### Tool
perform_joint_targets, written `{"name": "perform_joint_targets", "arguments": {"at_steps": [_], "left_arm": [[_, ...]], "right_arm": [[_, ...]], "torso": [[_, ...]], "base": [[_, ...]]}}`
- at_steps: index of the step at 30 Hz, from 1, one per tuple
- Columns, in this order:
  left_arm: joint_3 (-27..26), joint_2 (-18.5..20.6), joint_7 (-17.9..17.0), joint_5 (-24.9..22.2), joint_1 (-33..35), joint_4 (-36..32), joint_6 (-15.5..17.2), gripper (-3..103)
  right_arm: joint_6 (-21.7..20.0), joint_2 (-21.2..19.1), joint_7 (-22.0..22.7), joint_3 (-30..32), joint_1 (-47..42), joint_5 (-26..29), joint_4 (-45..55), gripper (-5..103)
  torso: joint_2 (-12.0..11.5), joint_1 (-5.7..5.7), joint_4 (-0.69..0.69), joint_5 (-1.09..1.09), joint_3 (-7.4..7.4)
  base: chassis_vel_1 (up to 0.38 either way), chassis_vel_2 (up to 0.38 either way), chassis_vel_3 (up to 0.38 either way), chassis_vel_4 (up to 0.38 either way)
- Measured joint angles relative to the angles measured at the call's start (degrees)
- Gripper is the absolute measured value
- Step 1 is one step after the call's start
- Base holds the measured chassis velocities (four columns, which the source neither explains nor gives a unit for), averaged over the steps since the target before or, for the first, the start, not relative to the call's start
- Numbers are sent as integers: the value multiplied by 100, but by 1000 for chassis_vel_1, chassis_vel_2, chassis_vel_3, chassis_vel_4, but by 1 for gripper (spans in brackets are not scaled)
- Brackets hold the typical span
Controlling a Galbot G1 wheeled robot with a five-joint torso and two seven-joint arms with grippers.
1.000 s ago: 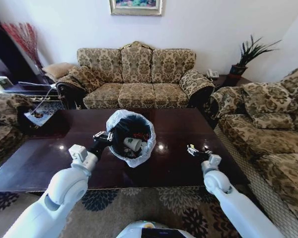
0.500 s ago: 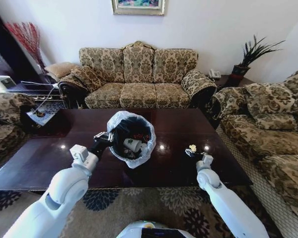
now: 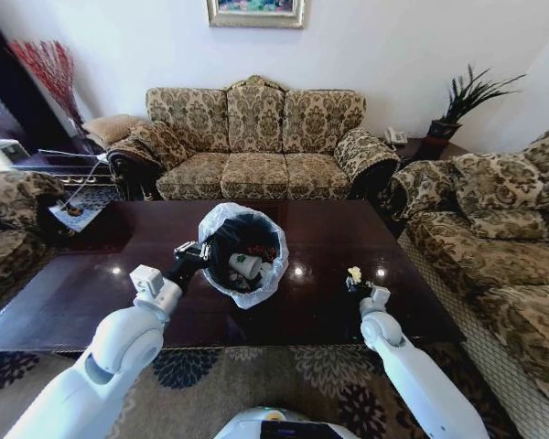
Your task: Move to the front of the table and place the trash on the table into the trash bin.
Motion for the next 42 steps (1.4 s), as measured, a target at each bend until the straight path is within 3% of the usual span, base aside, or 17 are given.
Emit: {"name": "perform_joint_targets", "arguments": {"at_steps": [6, 11, 16, 18, 19, 21, 22, 23, 25, 26, 27, 28, 32, 34, 37, 39, 42], "left_arm": [[1, 4, 1, 1, -17, 3, -4, 4], [2, 1, 2, 2, -12, 2, -4, 4], [40, 1, 14, 44, 20, 14, -4, 4], [102, 4, 72, 89, 23, 68, -4, 4], [102, 4, 72, 89, 23, 68, -4, 4], [181, 9, 92, 87, -40, 123, 17, 4], [181, 9, 92, 87, -40, 123, 17, 4], [227, 19, 109, 75, -98, 153, 41, 4], [265, 31, 140, 67, -129, 179, 58, 4], [272, 47, 156, 61, -132, 182, 73, 4], [270, 57, 156, 60, -132, 182, 76, 4], [270, 57, 156, 60, -132, 182, 76, 4], [255, 83, 159, 44, -124, 156, 85, 4], [254, 66, 159, 42, -128, 150, 93, 4], [243, 23, 159, 42, -109, 144, 99, 4], [240, 19, 159, 43, -103, 144, 99, 4], [231, 6, 160, 47, -107, 144, 100, 4]], "right_arm": [[8, -44, 151, -64, 66, -178, -21, 5], [41, -298, 348, -112, 149, -414, 675, 0], [146, -1199, 197, -214, 547, -165, 2313, 0], [19, -1977, -191, -374, 961, 343, 3160, 0], [19, -1977, -191, -374, 961, 343, 3160, 0], [-190, -2801, -815, -589, 1724, 1215, 4015, 0], [-190, -2801, -815, -589, 1724, 1215, 4015, 0], [-333, -3157, -1063, -768, 2238, 1862, 4410, 0], [-540, -3342, -1357, -1050, 2839, 2668, 4669, 0], [-680, -3347, -1546, -1607, 3551, 3224, 4788, 0], [-716, -3299, -1579, -1960, 3919, 3369, 4819, 0], [-716, -3299, -1579, -1960, 3919, 3369, 4819, 0], [-985, -2897, -1570, -3563, 5112, 3249, 4758, 0], [-1110, -2812, -1560, -3874, 5219, 3040, 4676, -3], [-1341, -2731, -1597, -4154, 5200, 2768, 4530, 13], [-1355, -2722, -1590, -4166, 5175, 2748, 4512, 13], [-1371, -2643, -1541, -4181, 5074, 2669, 4372, 29]], "torso": [[0, 0, 0, 1, 0], [0, 0, -1, 3, 0], [0, 0, 3, -1, 0], [0, 0, 0, 0, 0], [0, 0, 0, 0, 0], [0, 0, 1, -2, 0], [0, 0, 1, -2, 0], [1, 0, 0, -4, 0], [2, 0, -4, -4, 0], [2, 0, -3, -2, 0], [2, 0, -1, -1, 0], [2, 0, -1, -1, 0], [1, 0, 4, -1, 1], [1, 0, 4, -1, 1], [1, 0, -1, -1, 1], [1, 0, -2, 0, 1], [1, 0, -2, 0, 0]], "base": [[0, 0, 0, 0], [0, 0, 0, 0], [0, 0, 0, 0], [0, 0, 0, 0], [0, 0, 0, 0], [0, 0, 0, 0], [0, 0, 0, 0], [0, 0, 0, 0], [0, 0, 0, 0], [0, 0, 0, 0], [0, 0, 0, 0], [0, 0, 0, 0], [0, 0, 0, 0], [0, 0, 0, 0], [0, 0, 0, 0], [0, 0, 0, 0], [0, 0, 0, 0]]}}
